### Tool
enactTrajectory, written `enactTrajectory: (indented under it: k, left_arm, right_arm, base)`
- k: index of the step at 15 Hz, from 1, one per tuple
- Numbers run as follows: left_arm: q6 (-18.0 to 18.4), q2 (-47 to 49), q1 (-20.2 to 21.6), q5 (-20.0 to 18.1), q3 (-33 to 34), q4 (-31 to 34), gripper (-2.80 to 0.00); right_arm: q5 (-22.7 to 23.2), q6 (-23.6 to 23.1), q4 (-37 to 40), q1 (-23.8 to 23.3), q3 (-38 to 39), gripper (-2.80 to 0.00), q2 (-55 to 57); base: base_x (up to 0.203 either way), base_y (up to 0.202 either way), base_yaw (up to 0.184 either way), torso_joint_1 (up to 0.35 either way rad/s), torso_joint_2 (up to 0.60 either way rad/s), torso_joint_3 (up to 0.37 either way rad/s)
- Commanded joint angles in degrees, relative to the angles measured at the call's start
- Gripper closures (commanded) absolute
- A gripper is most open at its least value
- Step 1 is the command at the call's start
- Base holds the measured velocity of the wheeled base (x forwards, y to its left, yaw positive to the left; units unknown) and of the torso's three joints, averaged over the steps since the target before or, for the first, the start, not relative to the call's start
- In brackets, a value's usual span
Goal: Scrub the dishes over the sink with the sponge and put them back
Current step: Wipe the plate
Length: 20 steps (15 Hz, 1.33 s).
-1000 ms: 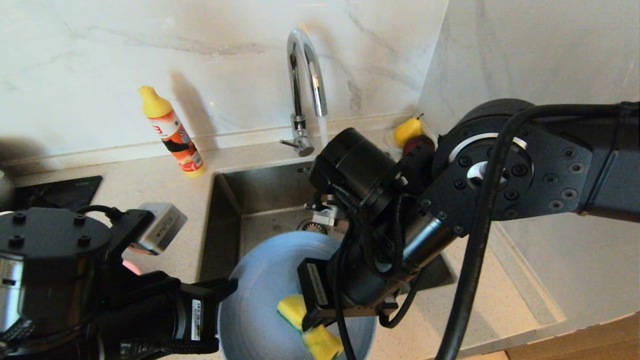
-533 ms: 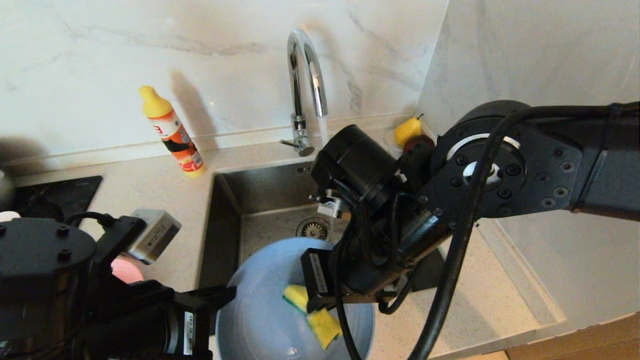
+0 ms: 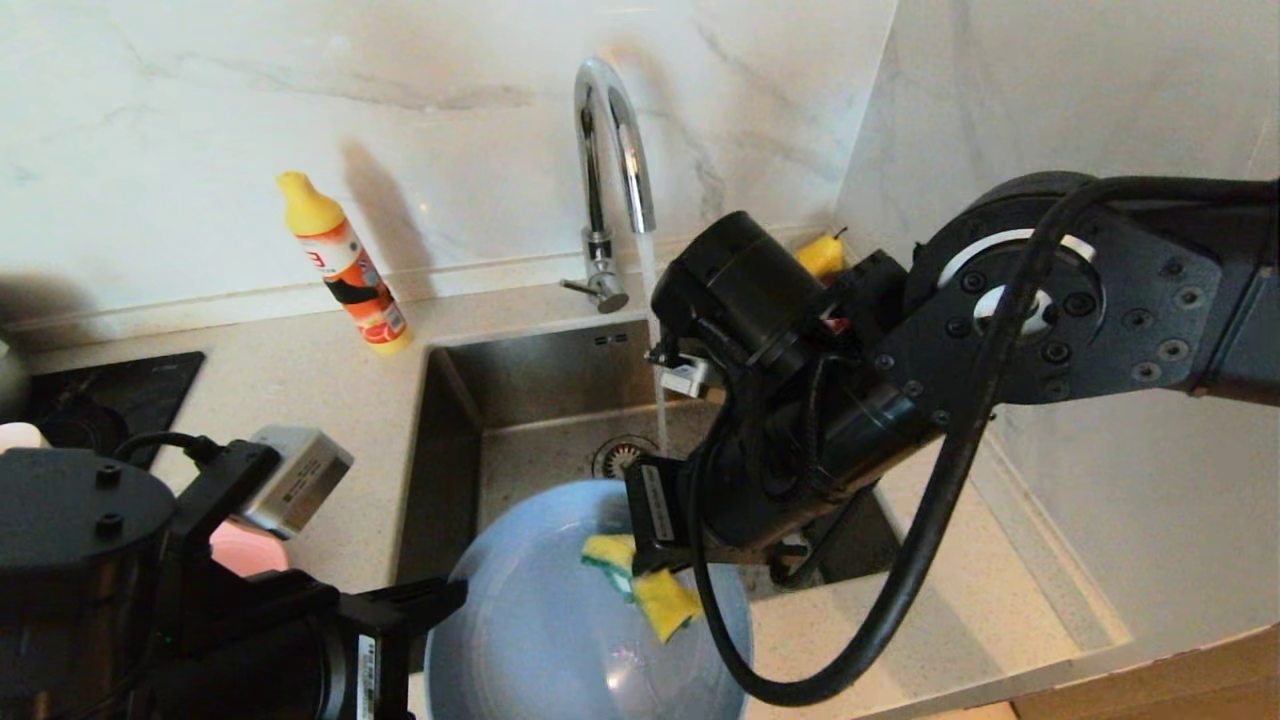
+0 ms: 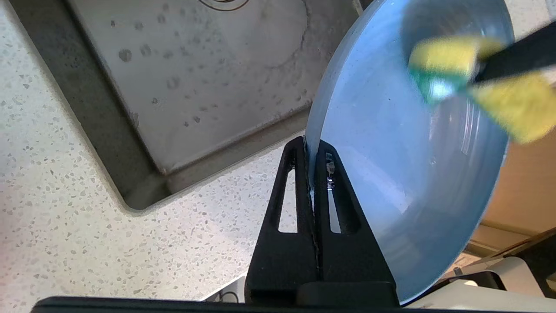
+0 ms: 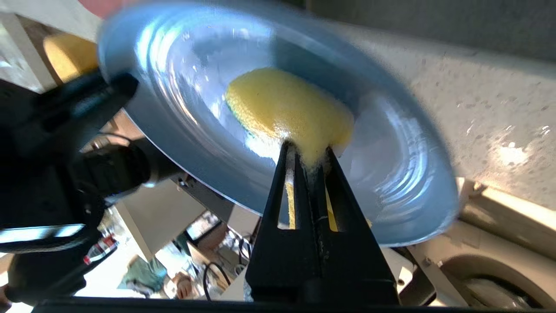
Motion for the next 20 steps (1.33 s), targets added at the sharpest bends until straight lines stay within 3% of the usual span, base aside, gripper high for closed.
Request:
enactTrajectory:
  k: [1, 5, 13, 20]
  left_arm:
    - [-0.1, 0.0, 0.0, 0.1, 0.7, -0.1, 0.0]
    - [-0.1, 0.0, -0.1, 0.1, 0.9, -0.1, 0.0]
    - [-0.4, 0.0, -0.1, 0.2, 1.2, -0.2, 0.0]
    - [-0.9, -0.3, 0.1, 0.7, 0.8, -0.3, 0.0]
  right_arm:
    - [0.1, 0.2, -0.9, -0.3, 0.0, 0.0, -0.8]
    - [0.3, 0.1, -1.6, 1.0, 0.0, 0.0, 0.4]
    - [0.2, 0.0, -3.1, 9.6, 0.0, 0.0, 2.9]
    - [1.9, 0.0, 0.8, 11.1, 0.3, 0.0, 4.0]
  base:
    - [0.0, 0.0, 0.0, 0.0, 0.0, 0.0]
    - [0.0, 0.0, 0.0, 0.0, 0.0, 0.0]
    - [0.0, 0.0, 0.0, 0.0, 0.0, 0.0]
    - [0.0, 0.0, 0.0, 0.0, 0.0, 0.0]
